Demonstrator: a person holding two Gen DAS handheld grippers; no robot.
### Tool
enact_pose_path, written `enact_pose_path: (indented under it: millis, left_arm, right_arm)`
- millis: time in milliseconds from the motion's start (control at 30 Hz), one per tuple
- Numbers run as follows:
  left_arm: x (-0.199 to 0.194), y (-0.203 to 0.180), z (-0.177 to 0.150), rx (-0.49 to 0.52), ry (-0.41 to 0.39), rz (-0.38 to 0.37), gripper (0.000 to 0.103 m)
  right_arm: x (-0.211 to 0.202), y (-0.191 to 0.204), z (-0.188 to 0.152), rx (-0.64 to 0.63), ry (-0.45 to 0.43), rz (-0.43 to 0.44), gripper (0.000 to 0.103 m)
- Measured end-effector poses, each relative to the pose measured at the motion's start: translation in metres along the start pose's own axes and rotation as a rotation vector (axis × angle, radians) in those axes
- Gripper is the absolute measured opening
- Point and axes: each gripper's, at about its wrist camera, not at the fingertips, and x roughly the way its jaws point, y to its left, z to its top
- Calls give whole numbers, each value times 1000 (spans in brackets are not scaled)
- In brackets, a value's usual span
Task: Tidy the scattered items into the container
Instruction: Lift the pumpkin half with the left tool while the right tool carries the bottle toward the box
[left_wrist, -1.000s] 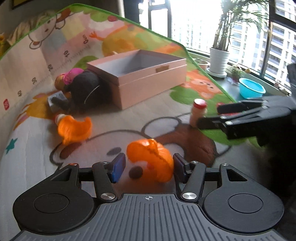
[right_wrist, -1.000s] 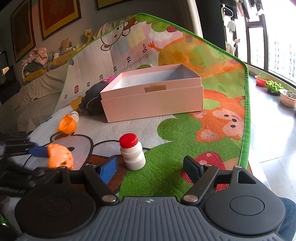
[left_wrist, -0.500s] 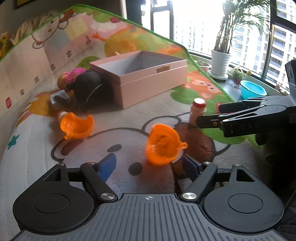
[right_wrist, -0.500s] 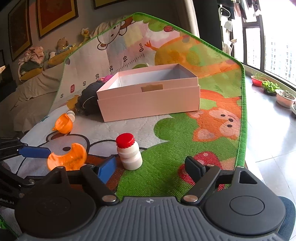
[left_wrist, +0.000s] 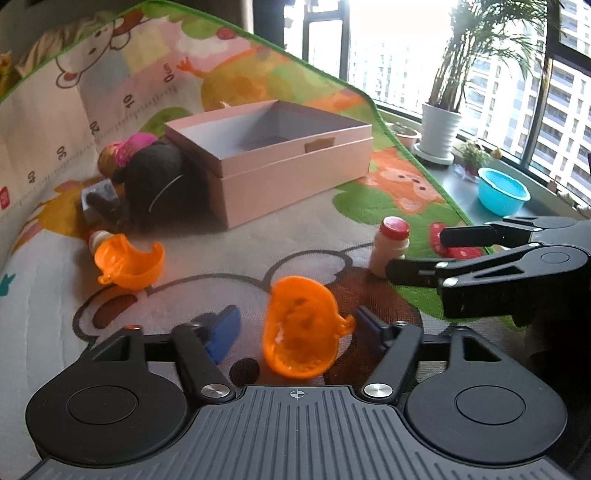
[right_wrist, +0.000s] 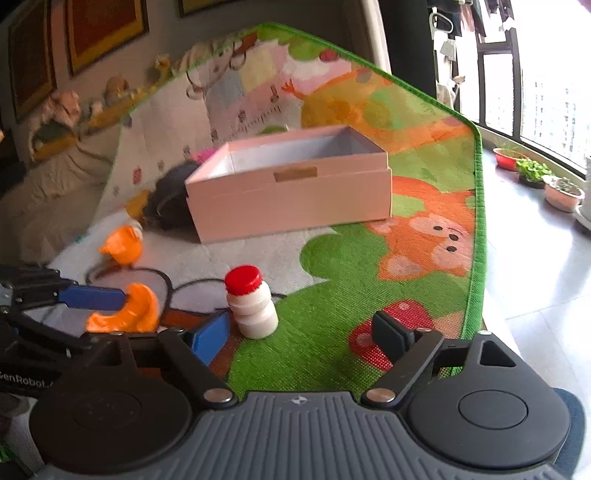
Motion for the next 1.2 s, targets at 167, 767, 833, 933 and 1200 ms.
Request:
enact_pose_path:
  millis: [167, 767, 833, 933, 1200]
  left_arm:
    - [-3, -4, -3, 40, 3, 23, 52]
    - [-3, -10, -3, 50, -6, 3, 61]
    - [0, -12, -2, 55, 3, 6, 67]
    - [2, -14, -2, 64, -8, 26, 66]
    - [-7, -4, -10, 52, -55, 52, 74]
  right_arm:
    - [3, 16, 6, -98, 17, 14, 90]
    - [5, 23, 16, -157, 26, 48, 28]
    - [2, 23, 15, -160, 19, 45, 27]
    - [-2, 23, 14, -166, 11, 41, 27]
    - [-3, 20, 6, -155, 2, 20, 44]
